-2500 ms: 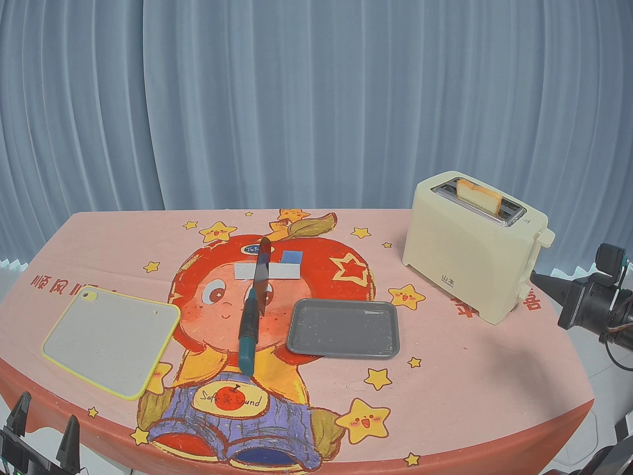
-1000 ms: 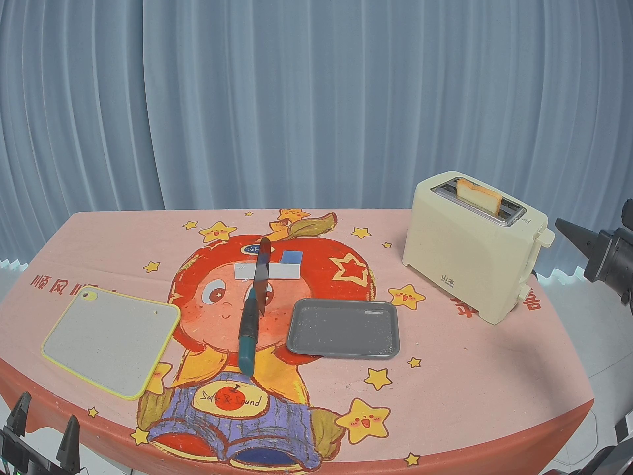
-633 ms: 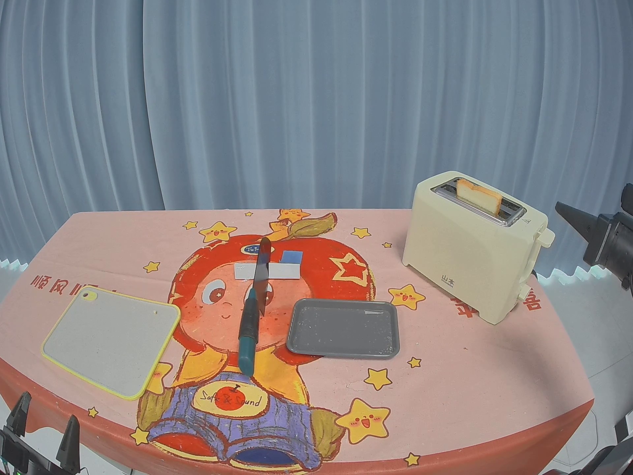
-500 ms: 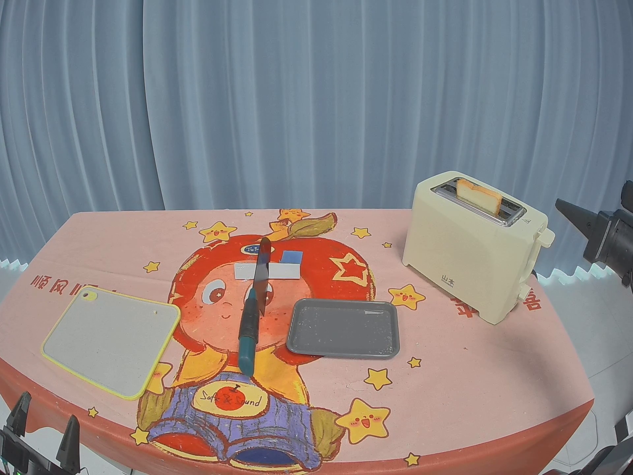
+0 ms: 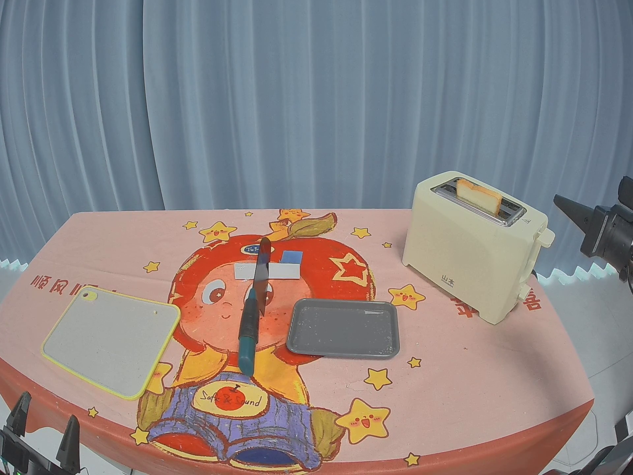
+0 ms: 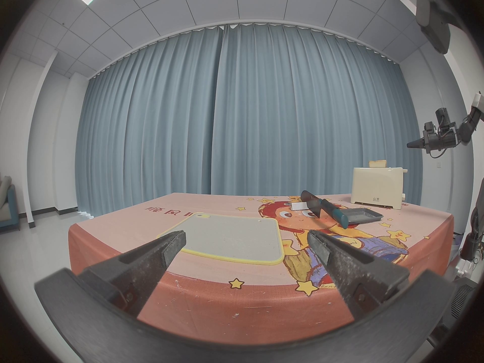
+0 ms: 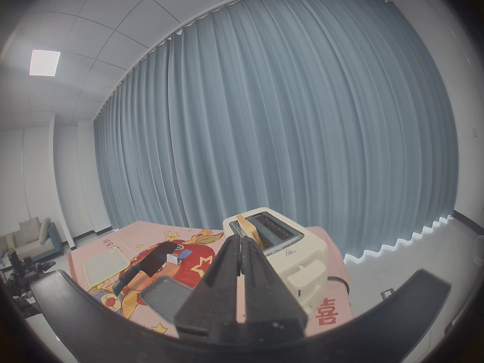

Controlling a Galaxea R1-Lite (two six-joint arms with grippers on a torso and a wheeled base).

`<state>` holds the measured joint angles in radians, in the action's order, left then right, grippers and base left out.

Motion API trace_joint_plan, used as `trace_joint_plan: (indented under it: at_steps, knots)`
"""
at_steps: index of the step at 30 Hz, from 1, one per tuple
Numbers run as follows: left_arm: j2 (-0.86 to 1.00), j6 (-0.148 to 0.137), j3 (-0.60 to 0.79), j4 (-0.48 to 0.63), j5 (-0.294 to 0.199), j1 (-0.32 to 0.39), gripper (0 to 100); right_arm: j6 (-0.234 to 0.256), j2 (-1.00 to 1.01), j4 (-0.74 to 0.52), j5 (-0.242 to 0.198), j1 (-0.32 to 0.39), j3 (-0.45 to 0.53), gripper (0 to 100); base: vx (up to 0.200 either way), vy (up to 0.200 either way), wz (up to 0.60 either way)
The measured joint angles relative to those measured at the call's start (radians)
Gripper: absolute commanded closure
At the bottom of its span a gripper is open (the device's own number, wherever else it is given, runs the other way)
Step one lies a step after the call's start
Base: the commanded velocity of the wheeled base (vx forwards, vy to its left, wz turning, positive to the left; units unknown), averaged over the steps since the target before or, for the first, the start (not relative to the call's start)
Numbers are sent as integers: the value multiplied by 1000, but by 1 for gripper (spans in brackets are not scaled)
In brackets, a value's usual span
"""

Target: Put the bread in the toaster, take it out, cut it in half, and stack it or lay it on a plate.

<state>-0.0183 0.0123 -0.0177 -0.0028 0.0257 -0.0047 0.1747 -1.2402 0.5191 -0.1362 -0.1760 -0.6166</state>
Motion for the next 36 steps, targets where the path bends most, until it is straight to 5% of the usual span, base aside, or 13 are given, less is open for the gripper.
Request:
trace_joint_plan:
  at_steps: [8,36]
  knots:
    - [0,0,0,0,0,0,0,-1,-49,161,7,32,23,100,0,0,0]
    - [0,0,0,0,0,0,0,10,-134,171,7,52,-4,100,0,0,0]
